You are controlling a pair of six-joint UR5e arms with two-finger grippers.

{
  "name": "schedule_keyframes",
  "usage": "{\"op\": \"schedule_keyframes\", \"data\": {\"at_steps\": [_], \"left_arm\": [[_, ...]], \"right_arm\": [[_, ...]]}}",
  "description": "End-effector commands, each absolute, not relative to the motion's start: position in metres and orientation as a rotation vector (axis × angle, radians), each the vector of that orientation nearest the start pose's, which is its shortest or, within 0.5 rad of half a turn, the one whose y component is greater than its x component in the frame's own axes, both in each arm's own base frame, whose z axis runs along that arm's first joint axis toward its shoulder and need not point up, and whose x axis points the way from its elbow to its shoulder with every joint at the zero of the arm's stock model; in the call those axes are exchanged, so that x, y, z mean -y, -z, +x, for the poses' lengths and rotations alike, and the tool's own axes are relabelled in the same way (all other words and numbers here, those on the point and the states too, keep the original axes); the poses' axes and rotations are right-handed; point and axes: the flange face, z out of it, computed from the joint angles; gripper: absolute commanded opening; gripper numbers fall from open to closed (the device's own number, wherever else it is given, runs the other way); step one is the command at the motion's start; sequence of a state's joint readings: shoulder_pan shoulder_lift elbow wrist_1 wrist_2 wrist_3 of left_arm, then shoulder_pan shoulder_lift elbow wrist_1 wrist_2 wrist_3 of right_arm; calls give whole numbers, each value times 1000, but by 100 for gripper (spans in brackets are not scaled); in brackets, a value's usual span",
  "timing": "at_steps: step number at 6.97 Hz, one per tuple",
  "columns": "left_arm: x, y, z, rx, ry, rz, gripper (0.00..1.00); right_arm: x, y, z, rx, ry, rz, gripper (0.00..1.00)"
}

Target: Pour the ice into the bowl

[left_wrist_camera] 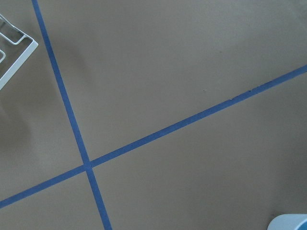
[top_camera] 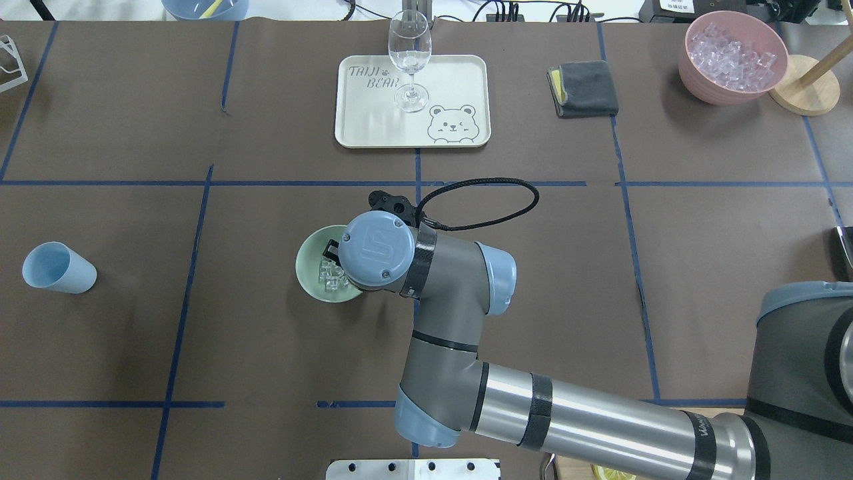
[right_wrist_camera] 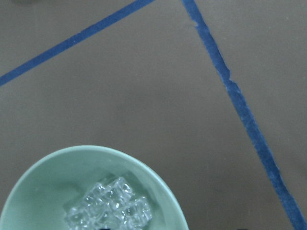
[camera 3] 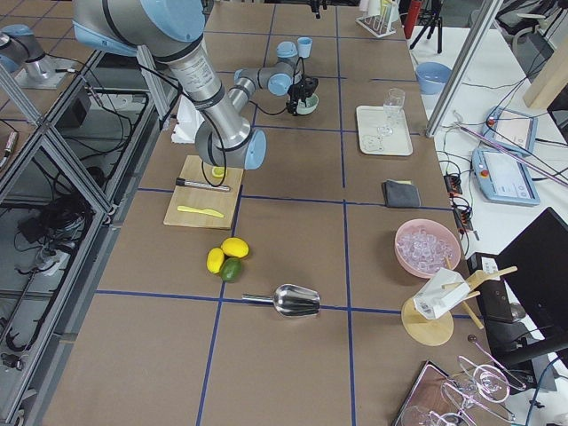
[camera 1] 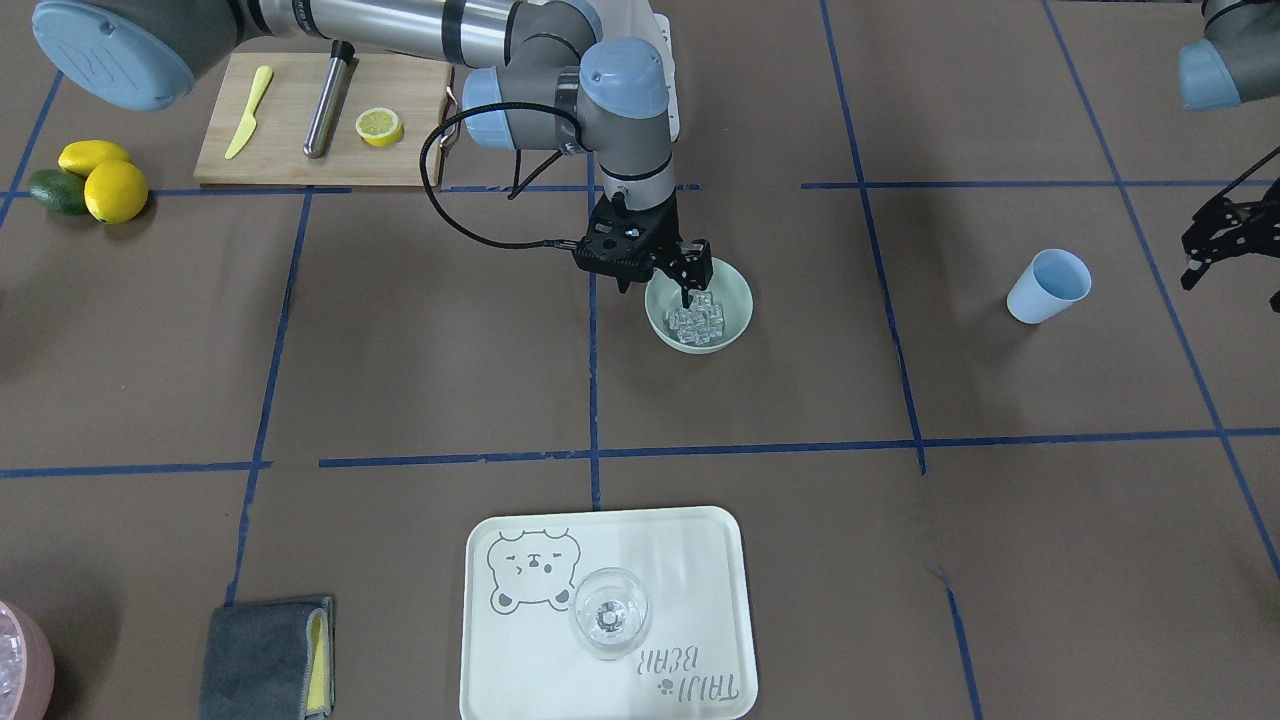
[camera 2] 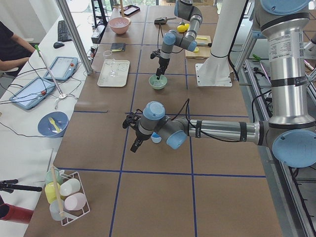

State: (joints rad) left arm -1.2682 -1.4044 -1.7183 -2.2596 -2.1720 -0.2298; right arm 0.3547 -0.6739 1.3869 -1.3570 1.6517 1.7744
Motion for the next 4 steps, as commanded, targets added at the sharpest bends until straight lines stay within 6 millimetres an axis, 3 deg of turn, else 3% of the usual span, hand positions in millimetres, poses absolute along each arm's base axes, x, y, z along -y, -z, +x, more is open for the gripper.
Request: {"op": "schedule_keyframes", "data": {"at_steps": [1, 3, 4], "left_arm": [[455, -597, 62, -733, -258, 457, 100], [453, -602, 62, -738, -263, 451, 100], [453, -602, 62, -738, -267, 454, 100]], "right_arm": [[382, -155, -681, 930, -471, 1, 1], [383, -158, -679, 930, -472, 2, 0], [390, -148, -665, 949, -476, -9, 0]]}}
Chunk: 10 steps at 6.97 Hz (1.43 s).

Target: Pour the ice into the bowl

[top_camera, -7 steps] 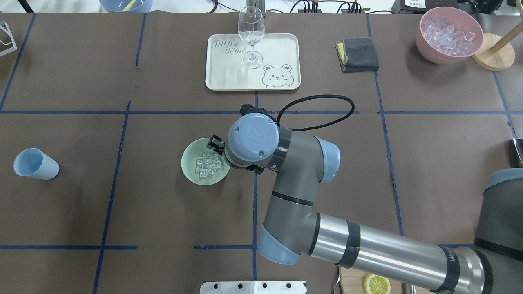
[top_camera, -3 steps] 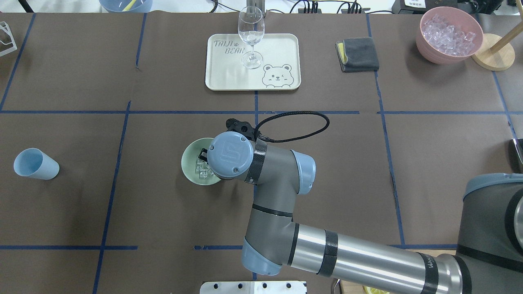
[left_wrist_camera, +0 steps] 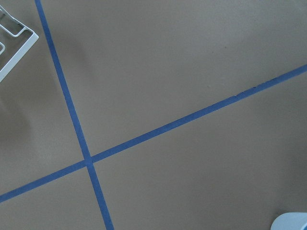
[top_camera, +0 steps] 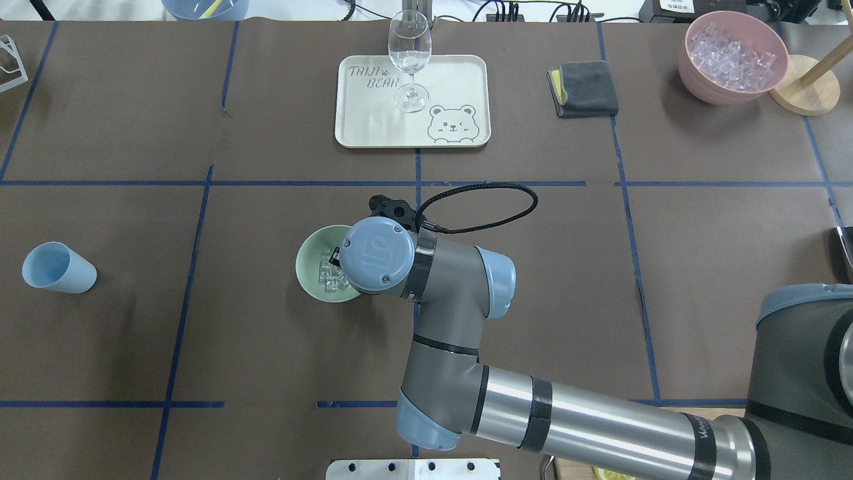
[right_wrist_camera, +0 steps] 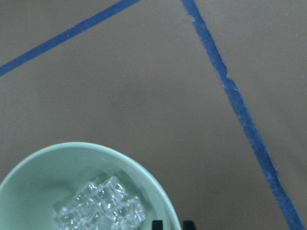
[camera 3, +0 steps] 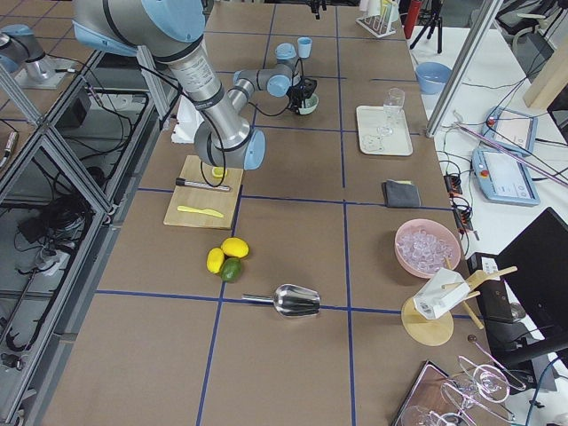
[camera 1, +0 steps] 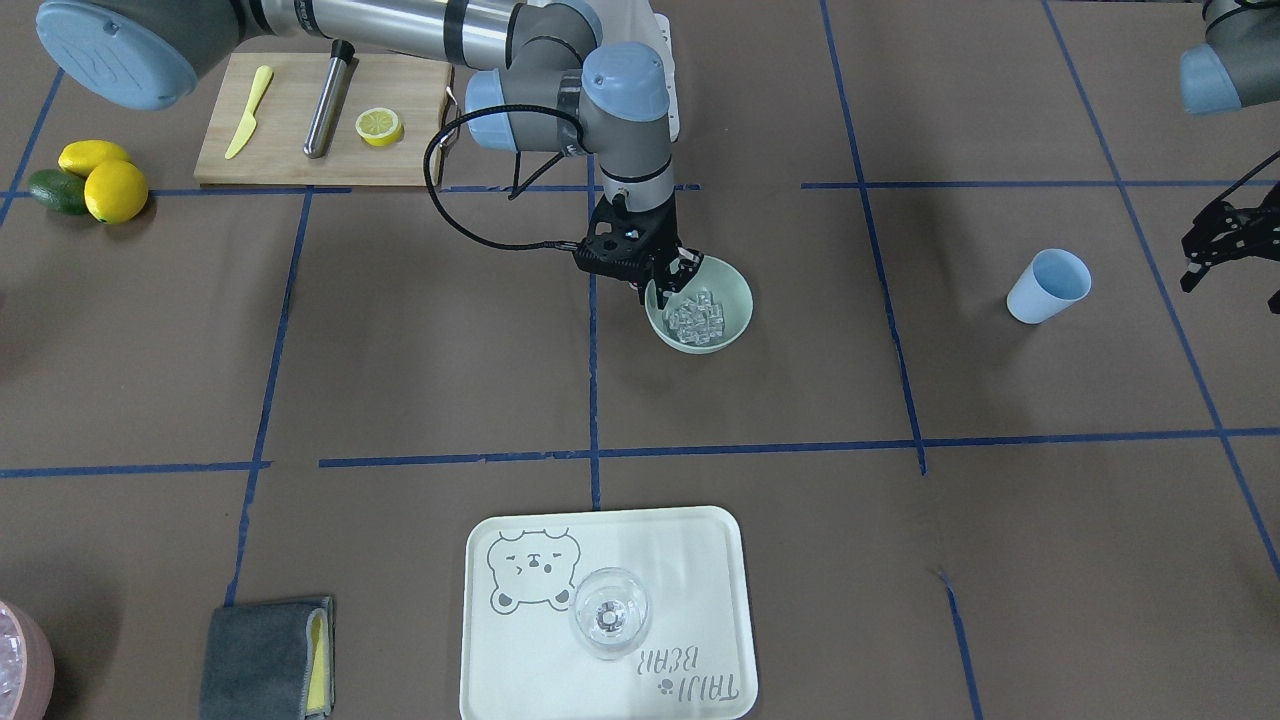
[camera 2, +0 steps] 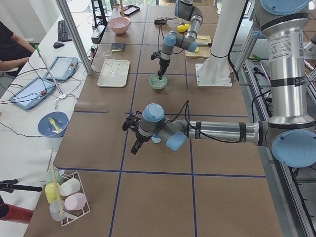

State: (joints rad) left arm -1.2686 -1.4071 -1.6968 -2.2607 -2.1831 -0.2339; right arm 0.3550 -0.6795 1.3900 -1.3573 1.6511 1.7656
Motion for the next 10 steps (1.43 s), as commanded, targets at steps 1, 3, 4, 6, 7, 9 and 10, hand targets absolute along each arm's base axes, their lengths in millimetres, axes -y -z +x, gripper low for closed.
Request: {"op": "schedule_keyframes", "data": {"at_steps": [1, 3, 4, 6, 7, 9, 10], "left_arm": [[449, -603, 59, -737, -265, 451, 100], [446, -604, 42, -836, -234, 383, 100], [450, -604, 38, -834, -211, 329, 100], [484, -595, 7, -795, -152, 260, 100], [511, -576, -7, -780, -93, 212, 100], [535, -578, -26, -770, -68, 155, 100], [547, -598, -34, -769, -66, 134, 100]], "right_arm": [[403, -162, -620, 978, -480, -55, 0], [401, -215, -506, 1020, -478, -23, 0], [403, -245, -462, 1005, -439, -14, 0], [398, -308, -383, 945, -354, 32, 0], [394, -336, -359, 903, -308, 52, 0], [382, -398, -317, 932, -272, 89, 0], [388, -435, -286, 930, -232, 68, 0]]}}
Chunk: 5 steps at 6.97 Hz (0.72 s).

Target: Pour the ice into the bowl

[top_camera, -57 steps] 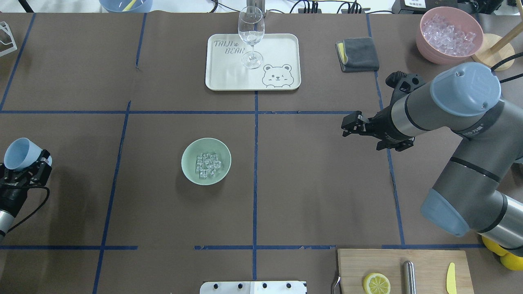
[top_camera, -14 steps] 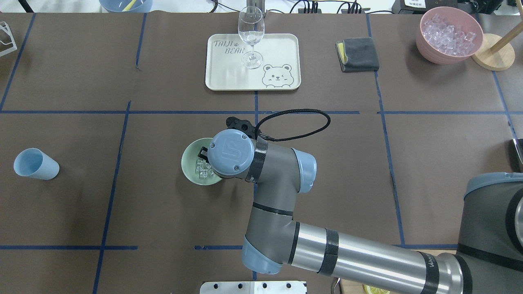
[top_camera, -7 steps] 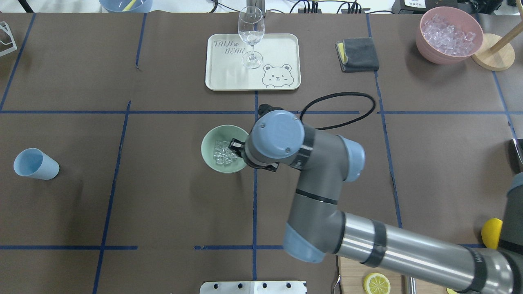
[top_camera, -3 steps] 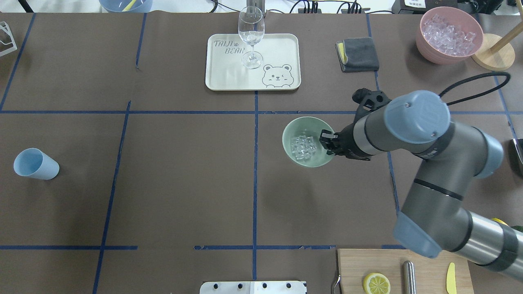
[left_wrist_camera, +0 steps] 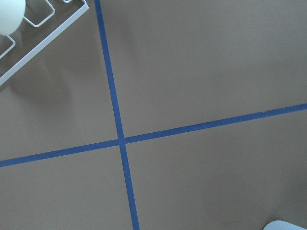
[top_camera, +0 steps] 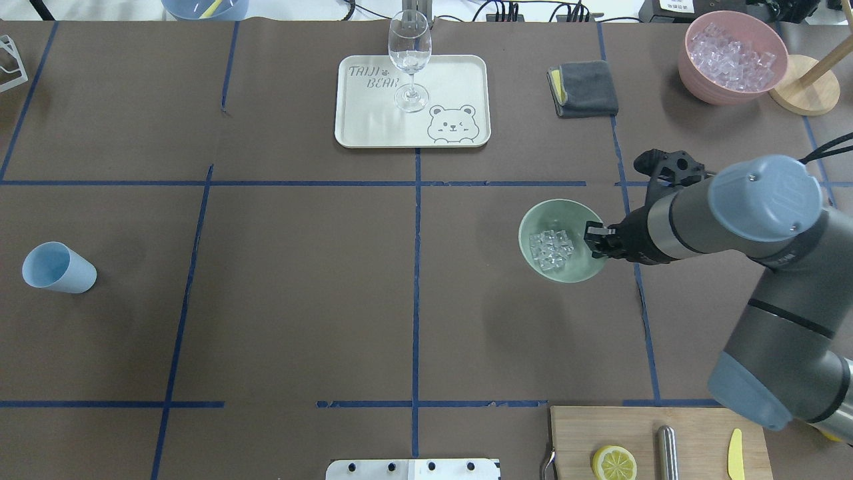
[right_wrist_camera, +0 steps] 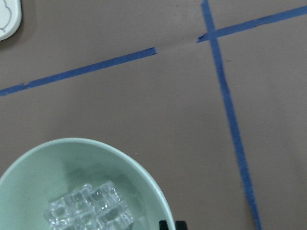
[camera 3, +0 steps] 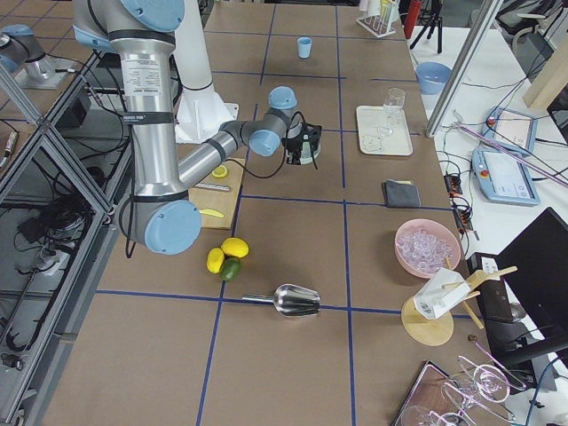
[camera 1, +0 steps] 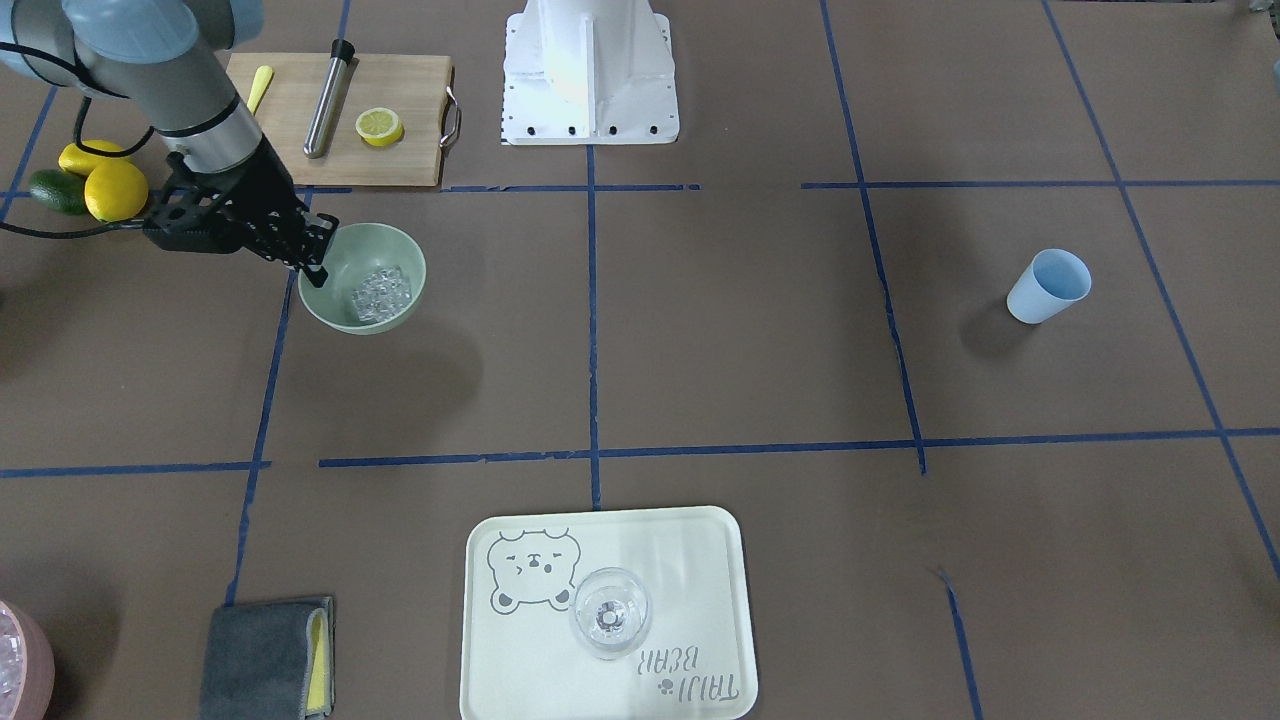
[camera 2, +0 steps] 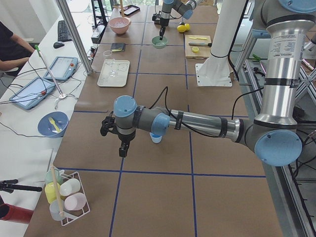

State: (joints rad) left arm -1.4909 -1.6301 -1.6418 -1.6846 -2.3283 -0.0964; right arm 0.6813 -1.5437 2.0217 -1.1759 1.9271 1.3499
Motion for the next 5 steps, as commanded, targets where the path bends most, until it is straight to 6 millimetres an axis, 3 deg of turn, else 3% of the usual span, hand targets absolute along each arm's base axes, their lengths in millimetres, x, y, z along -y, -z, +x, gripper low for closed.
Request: {"op": "schedule_keyframes", "data": {"at_steps": [1, 2, 3, 4, 5], "left_arm": [[544, -601, -36, -776, -63, 131, 100], [527, -587, -38, -794, -72, 157, 100], [518, -588, -39, -785, -67, 156, 100], [516, -586, -39, -786, -68, 160, 100], [516, -579, -39, -785, -76, 176, 100]], "right_arm": [[391, -465, -257, 886, -182, 85, 0], [392, -490, -237, 841, -144, 105, 0], [388, -514, -233, 823, -140, 97, 0], [384, -544, -226, 859, -139, 122, 0], [384, -561, -222, 884, -138, 110, 0]]}}
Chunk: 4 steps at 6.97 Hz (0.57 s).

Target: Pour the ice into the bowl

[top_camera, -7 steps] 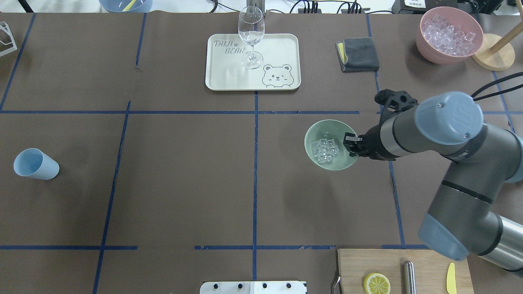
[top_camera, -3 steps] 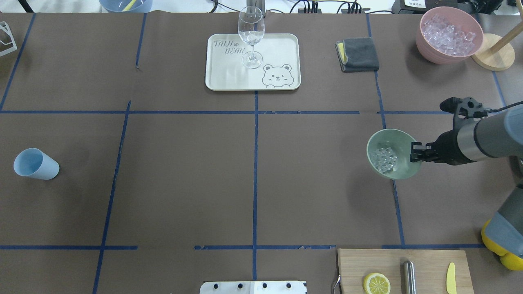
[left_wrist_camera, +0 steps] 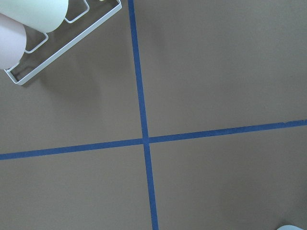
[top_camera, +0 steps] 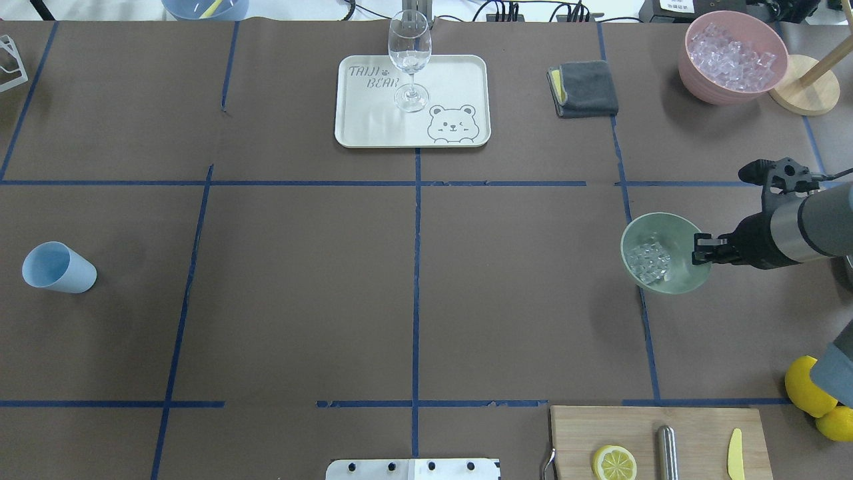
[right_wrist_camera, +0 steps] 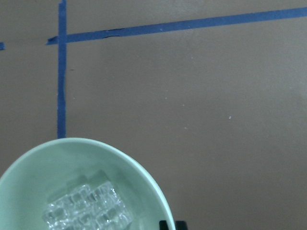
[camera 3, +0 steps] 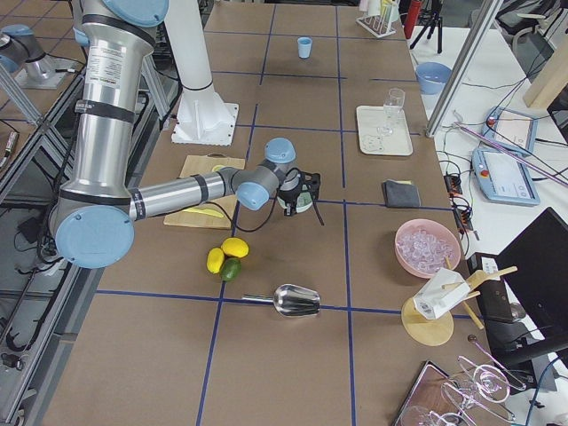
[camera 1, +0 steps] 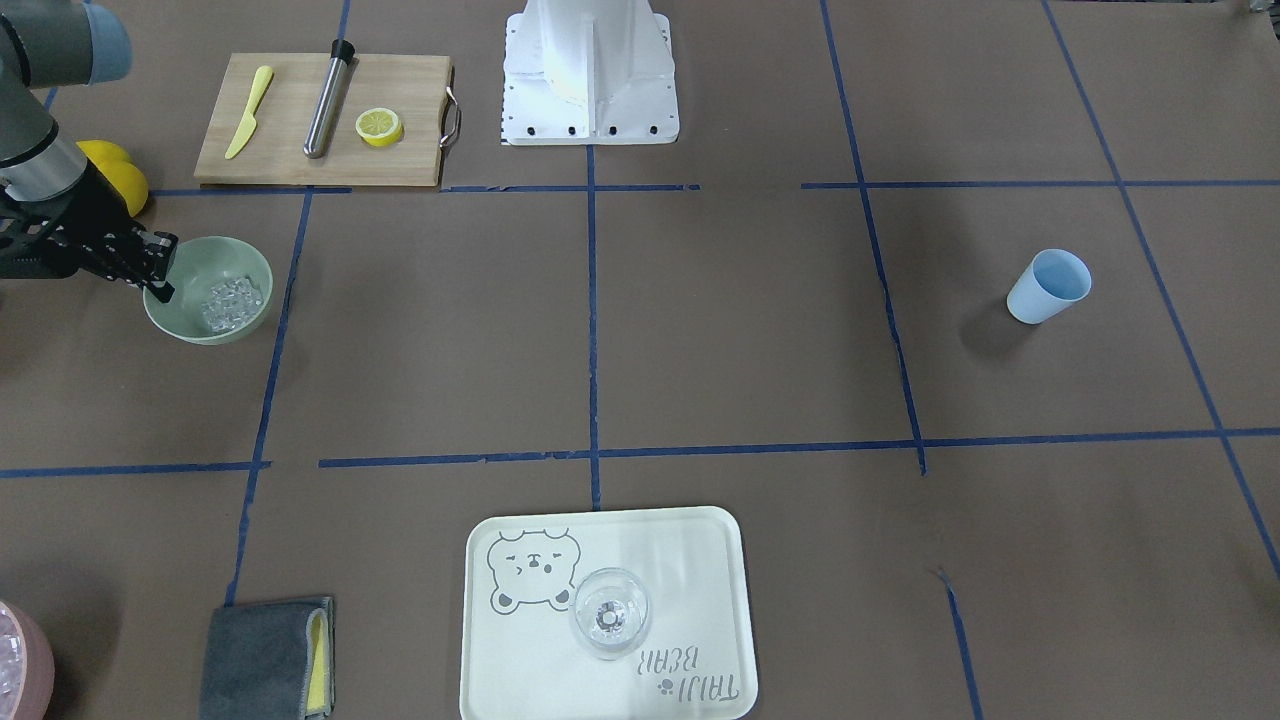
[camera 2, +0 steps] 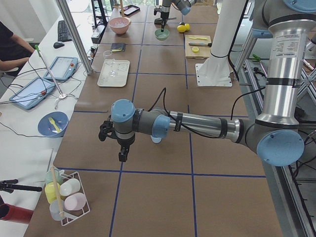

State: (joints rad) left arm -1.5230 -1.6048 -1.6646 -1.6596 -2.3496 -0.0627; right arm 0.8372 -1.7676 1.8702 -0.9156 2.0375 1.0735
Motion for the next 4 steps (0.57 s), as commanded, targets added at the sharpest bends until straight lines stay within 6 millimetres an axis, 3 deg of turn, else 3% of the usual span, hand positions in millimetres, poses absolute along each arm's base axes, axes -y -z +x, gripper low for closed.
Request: {"op": "schedule_keyframes", "data": {"at_steps": [1, 3, 4], "left_arm": [[516, -569, -40, -783, -84, 197, 100], [511, -568, -40, -784, -85, 199, 100], [511, -566, -40, -784, -86, 202, 100]], "right_arm": [[386, -574, -213, 892, -149, 75, 0], [388, -578, -217, 895, -149, 66, 0], [391, -580, -220, 893, -148, 62, 13]]}}
